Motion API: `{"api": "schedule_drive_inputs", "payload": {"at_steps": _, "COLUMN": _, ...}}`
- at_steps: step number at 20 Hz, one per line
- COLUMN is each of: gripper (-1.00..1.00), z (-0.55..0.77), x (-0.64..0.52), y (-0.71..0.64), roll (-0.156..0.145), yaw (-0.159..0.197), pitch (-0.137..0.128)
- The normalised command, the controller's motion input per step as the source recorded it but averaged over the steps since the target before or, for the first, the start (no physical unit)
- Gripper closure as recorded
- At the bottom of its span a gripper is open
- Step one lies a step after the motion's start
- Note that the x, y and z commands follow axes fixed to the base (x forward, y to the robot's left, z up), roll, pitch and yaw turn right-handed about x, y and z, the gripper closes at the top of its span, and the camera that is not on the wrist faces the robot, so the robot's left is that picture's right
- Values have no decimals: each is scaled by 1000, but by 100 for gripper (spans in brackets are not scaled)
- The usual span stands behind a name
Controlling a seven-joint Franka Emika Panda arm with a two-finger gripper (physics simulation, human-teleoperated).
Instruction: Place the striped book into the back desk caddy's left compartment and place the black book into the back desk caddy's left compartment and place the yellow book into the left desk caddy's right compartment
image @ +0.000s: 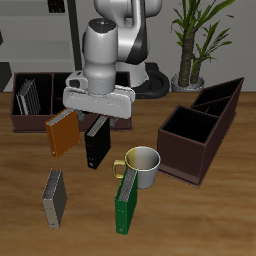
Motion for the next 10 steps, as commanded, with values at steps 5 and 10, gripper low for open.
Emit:
{"api": "schedule_drive_inputs", "payload": {"at_steps": 5, "gripper": -100, "z": -258, "x": 81, "y": -103, "roll": 31, "yaw": -77, "pitch": 41}}
{"api": "schedule_drive_inputs", "payload": {"at_steps": 10, "gripper": -100, "z": -195, "x": 24, "y": 39, "roll": 13, "yaw": -2, "pitch": 13}}
